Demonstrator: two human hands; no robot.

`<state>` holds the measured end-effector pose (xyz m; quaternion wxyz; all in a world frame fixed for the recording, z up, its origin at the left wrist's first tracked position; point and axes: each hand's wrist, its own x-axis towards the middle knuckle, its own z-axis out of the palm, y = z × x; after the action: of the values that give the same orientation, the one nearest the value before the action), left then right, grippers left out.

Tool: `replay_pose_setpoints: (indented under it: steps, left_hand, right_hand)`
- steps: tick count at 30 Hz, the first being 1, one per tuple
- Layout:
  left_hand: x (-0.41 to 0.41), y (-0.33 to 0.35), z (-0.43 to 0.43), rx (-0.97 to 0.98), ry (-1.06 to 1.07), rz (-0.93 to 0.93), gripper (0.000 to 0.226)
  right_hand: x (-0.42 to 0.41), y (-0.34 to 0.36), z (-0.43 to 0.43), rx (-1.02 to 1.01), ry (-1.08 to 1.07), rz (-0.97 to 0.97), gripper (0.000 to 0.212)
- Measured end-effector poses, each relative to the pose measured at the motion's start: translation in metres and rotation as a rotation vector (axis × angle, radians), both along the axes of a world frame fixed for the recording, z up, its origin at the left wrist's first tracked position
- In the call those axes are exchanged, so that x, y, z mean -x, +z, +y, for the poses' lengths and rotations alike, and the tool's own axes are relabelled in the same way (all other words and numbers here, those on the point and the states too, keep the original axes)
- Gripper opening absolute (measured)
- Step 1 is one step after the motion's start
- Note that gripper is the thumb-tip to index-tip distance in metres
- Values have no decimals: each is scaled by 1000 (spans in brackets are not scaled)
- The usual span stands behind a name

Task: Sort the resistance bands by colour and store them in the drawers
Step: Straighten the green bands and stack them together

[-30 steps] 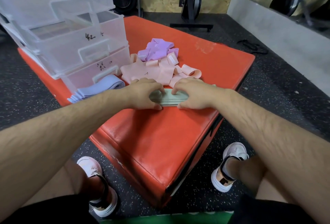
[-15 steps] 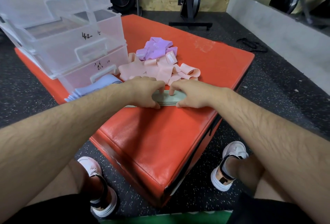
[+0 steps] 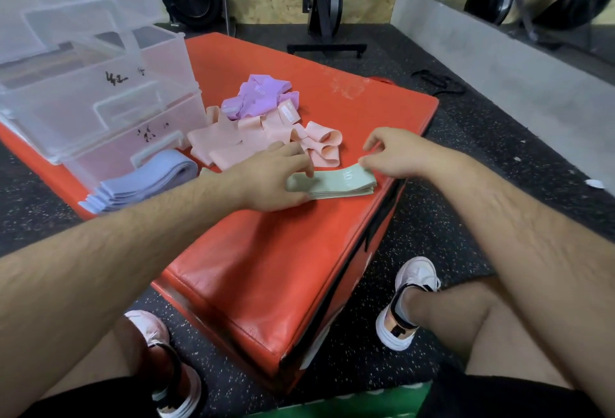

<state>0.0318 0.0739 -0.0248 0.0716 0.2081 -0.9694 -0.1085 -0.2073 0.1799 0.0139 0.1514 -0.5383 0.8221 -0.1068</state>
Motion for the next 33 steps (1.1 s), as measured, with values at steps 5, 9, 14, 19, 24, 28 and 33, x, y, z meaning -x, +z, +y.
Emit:
replay_pose_setpoints:
  steps: [5, 9, 14, 19, 24, 28, 33]
  left_hand:
    - [9, -5, 6, 18, -4, -85, 39]
    - [10, -5, 6, -1, 17, -72, 36]
    - [8, -7, 4, -38, 32, -41, 37]
    - [9, -11, 3, -35, 29, -41, 36]
    - [22, -16, 5, -53, -30, 35, 35]
    - [46, -18, 17, -76, -118, 102, 28]
    - [62, -18, 26, -60, -151, 66, 29]
  right_hand:
    - [5, -10, 2, -159, -137, -409, 28]
    - [-3, -17, -3, -147, -280, -538, 27]
    - [-10, -19, -12, -205, -337, -628, 18]
    - [-2, -15, -10, -133, -271, -668, 20]
    - [13, 7, 2, -107, -235, -725, 33]
    - [31, 24, 20, -47, -265, -650, 31]
    - [29, 35, 30, -30, -241, -756, 29]
